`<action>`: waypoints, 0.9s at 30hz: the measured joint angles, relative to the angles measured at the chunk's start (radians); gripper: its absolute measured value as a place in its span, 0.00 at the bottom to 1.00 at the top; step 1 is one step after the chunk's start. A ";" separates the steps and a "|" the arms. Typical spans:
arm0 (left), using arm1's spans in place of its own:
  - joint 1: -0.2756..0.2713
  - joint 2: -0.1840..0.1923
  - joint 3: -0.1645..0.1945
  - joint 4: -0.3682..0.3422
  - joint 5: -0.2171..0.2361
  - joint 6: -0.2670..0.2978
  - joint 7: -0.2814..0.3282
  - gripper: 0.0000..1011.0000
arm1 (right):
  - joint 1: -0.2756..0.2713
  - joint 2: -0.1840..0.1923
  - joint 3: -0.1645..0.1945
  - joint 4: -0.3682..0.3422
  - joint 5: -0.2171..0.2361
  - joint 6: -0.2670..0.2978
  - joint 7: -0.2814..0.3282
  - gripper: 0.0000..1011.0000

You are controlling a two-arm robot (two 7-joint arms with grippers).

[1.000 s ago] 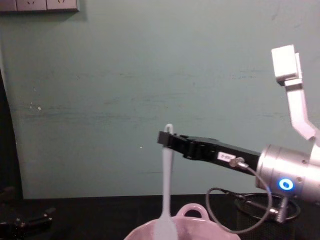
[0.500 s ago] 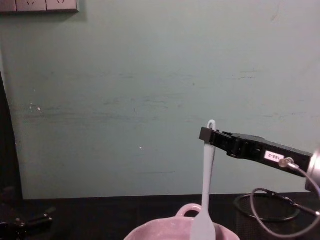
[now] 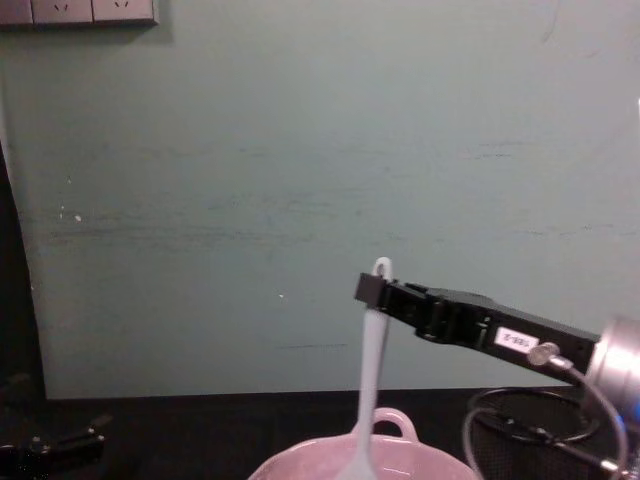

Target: Use the one hand to pick up the spoon and stir the clear water in the bowl.

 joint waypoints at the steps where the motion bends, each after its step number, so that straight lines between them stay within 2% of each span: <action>1: 0.000 0.000 0.000 0.000 0.000 0.000 0.000 1.00 | 0.009 -0.010 -0.008 0.012 0.000 0.000 0.005 0.11; 5: 0.000 0.000 0.000 0.000 0.000 0.000 0.000 1.00 | 0.035 -0.034 -0.026 0.048 -0.002 -0.002 0.019 0.11; 8: 0.000 0.000 0.000 0.000 0.000 0.000 0.000 1.00 | 0.077 -0.069 -0.047 0.107 -0.009 -0.009 0.035 0.11; 12: 0.000 0.000 0.000 0.000 0.000 0.000 0.000 1.00 | 0.115 -0.096 -0.059 0.160 -0.017 -0.016 0.048 0.11; 15: 0.000 0.000 0.000 0.000 0.000 0.000 0.000 1.00 | 0.160 -0.124 -0.064 0.226 -0.025 -0.026 0.060 0.11; 21: 0.000 0.000 0.000 0.000 0.000 0.000 0.000 1.00 | 0.201 -0.142 -0.052 0.294 -0.032 -0.040 0.067 0.11; 27: 0.000 0.000 0.000 0.000 0.000 0.000 0.000 1.00 | 0.199 -0.125 -0.025 0.293 -0.032 -0.043 0.058 0.11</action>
